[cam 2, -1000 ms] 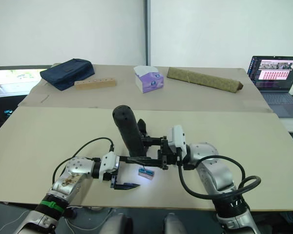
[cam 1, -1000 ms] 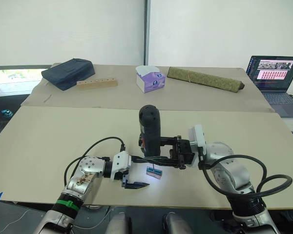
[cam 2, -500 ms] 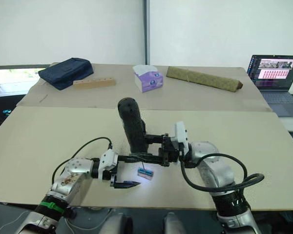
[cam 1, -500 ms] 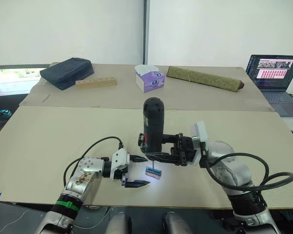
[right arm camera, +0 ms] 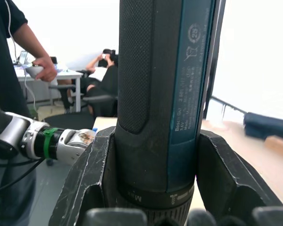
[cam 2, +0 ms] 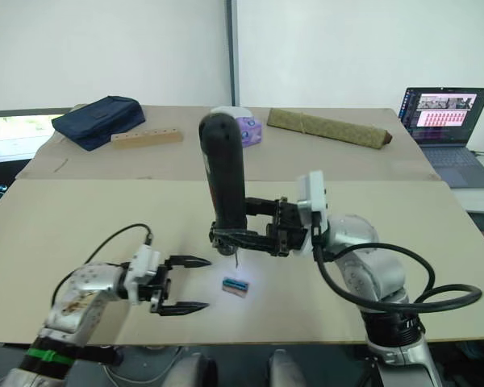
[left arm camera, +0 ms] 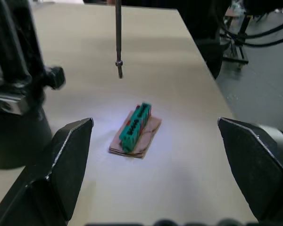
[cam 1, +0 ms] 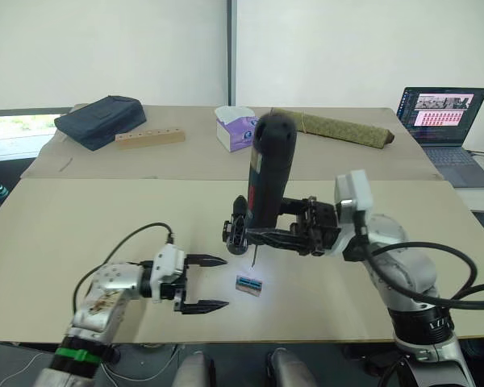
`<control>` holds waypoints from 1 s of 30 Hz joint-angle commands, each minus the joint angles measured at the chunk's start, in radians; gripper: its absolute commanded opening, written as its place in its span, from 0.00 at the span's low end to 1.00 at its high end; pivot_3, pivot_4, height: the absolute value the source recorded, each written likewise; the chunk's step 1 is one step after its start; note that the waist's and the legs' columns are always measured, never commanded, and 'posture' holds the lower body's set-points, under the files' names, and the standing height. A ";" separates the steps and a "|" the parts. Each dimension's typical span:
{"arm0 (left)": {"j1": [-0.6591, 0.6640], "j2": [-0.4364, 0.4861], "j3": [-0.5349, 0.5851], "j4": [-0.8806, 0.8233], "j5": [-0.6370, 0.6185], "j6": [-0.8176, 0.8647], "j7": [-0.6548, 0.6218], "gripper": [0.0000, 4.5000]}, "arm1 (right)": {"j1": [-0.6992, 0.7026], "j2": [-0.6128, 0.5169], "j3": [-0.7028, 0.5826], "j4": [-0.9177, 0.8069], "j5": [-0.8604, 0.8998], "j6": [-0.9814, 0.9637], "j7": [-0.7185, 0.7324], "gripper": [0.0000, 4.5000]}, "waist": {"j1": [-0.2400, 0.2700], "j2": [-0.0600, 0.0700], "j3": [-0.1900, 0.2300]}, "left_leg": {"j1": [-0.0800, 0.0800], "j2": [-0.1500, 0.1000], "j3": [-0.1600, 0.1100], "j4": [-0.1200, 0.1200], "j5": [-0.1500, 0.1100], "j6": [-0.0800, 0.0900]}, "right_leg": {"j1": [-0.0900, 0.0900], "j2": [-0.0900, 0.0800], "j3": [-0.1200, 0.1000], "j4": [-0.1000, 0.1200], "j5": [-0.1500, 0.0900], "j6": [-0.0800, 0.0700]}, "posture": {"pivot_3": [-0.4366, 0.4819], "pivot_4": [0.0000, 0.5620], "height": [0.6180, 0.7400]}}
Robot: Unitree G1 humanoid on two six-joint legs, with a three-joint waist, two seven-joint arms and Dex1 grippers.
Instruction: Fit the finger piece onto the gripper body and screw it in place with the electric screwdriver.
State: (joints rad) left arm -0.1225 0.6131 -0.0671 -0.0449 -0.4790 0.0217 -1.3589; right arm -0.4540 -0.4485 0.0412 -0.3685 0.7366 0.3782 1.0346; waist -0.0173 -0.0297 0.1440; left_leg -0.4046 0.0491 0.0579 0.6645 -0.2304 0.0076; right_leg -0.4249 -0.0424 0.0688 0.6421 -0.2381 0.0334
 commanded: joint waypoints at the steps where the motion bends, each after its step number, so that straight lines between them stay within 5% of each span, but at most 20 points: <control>1: 0.022 0.037 0.085 -0.094 -0.098 0.067 0.015 0.99 | -0.043 -0.017 -0.067 -0.074 0.084 0.036 -0.040 0.42 | 0.000 0.000 0.000 | 0.000 0.000 0.000 0.000 0.000 0.000 | 0.000 0.000 0.000 0.000 0.000 0.000 | 0.48 0.27 1.00; 11: -0.014 -0.007 0.226 0.016 -0.124 0.116 0.171 0.99 | -0.070 -0.070 -0.119 -0.100 0.148 0.097 -0.083 0.42 | 0.003 -0.001 0.001 | 0.000 0.000 0.000 0.000 0.000 0.000 | 0.000 0.000 0.000 0.000 0.000 0.000 | 0.48 0.27 1.00; 18: -0.087 -0.062 0.105 0.200 0.113 0.008 0.266 0.99 | -0.075 -0.079 -0.126 -0.092 0.142 0.097 -0.089 0.42 | 0.004 -0.002 0.001 | 0.000 -0.001 0.000 0.000 0.000 0.000 | 0.000 0.000 0.000 -0.001 0.000 0.000 | 0.48 0.27 1.00; 30: -0.277 -0.247 -0.067 0.401 0.271 -0.026 0.338 0.99 | -0.078 -0.089 -0.130 -0.075 0.123 0.090 -0.079 0.42 | 0.003 -0.003 0.002 | -0.002 -0.002 0.000 0.000 0.000 0.000 | 0.000 0.000 0.000 -0.001 0.001 0.001 | 0.48 0.27 1.00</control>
State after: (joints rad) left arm -0.3857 0.3788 -0.1133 0.3457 -0.2265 -0.0017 -1.0266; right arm -0.5066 -0.5335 -0.0533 -0.4200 0.8445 0.4881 0.9542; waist -0.0147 -0.0328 0.1456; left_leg -0.4062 0.0471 0.0577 0.6650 -0.2304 0.0077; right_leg -0.4248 -0.0426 0.0689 0.6415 -0.2373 0.0342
